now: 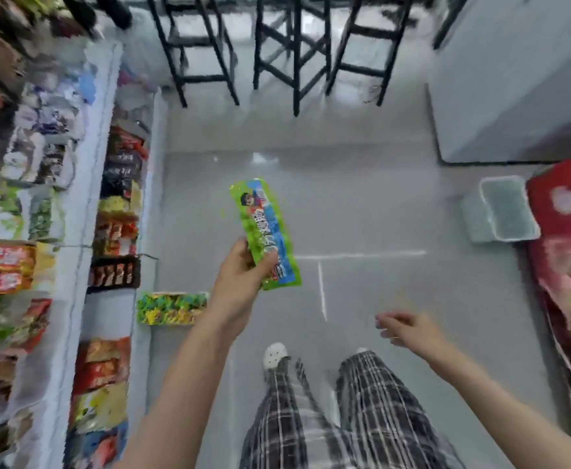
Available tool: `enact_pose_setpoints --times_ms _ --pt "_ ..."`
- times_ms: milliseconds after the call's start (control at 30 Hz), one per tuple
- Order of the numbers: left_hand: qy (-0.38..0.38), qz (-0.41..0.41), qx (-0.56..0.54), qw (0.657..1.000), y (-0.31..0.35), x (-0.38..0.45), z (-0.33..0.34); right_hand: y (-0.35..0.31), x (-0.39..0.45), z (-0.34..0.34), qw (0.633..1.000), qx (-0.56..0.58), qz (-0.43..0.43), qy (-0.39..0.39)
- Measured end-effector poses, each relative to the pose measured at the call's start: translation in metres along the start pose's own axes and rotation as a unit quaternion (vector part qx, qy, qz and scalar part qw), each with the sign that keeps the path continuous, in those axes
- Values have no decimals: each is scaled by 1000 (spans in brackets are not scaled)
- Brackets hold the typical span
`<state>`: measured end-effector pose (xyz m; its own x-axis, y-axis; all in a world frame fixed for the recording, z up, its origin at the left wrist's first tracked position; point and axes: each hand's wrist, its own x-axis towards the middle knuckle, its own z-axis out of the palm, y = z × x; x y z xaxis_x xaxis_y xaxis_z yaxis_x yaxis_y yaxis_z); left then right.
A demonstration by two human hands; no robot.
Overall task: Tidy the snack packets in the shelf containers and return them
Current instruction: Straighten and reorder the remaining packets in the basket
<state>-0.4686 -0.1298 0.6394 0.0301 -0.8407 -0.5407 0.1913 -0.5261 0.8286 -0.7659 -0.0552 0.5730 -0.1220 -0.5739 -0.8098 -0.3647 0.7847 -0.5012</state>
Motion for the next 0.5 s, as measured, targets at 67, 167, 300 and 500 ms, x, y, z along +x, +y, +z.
enact_pose_setpoints --times_ms 67,167,300,500 --pt "-58 -10 40 997 -7 -1 59 35 -17 -31 999 29 -2 33" --pt "-122 -30 86 988 -32 -3 140 75 -30 -74 997 29 -27 63" --pt "-189 -64 152 968 -69 -6 229 114 -42 -140 994 -36 -71 76" --pt "-202 -106 186 956 -98 -5 332 141 -33 -264 985 -101 -97 99"
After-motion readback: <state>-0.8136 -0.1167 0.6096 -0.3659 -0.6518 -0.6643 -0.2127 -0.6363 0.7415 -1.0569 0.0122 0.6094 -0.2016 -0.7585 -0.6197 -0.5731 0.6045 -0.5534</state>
